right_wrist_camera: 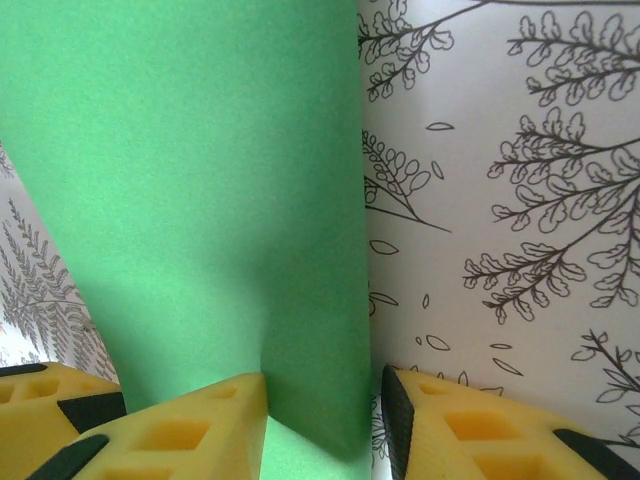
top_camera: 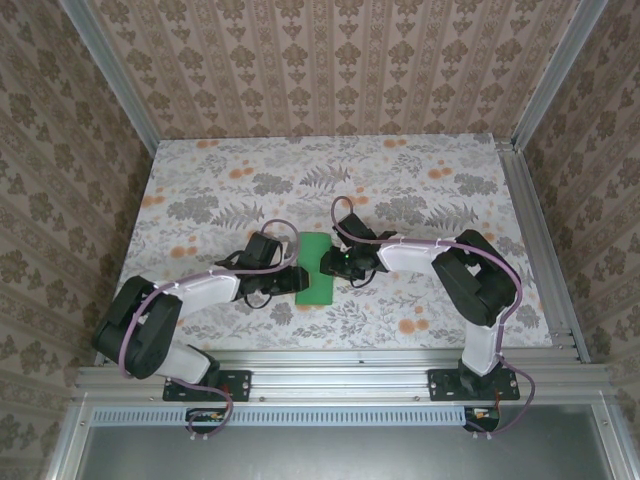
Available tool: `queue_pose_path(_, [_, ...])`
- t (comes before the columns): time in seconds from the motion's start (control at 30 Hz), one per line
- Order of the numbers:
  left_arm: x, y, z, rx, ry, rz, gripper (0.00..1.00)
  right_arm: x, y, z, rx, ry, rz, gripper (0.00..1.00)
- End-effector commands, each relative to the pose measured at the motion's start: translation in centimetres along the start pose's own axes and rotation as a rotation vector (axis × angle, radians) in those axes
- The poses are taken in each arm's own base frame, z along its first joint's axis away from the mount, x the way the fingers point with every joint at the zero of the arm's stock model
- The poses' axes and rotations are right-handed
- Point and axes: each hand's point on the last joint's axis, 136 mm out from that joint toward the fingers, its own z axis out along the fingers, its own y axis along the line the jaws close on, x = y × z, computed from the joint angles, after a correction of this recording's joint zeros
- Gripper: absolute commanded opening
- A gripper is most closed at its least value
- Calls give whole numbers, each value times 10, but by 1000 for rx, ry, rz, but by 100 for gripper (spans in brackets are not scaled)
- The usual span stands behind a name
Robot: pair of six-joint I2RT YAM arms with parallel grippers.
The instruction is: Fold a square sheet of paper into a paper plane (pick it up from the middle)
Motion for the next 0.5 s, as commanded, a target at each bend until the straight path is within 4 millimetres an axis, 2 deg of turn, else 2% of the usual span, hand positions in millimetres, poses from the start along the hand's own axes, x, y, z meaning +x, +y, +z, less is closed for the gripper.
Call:
queue_pose_path(0.0, [0,-1,4,21,3,-18,48,5,3,8,4,20,20,40])
queue_pose_path(0.2, [4,2,9,18,16,-19,49,5,5,10,7,20,34,40])
queue_pose_path(0.47, [1,-1,10,25,16,-16,36,9,7,14,12,32,26,40])
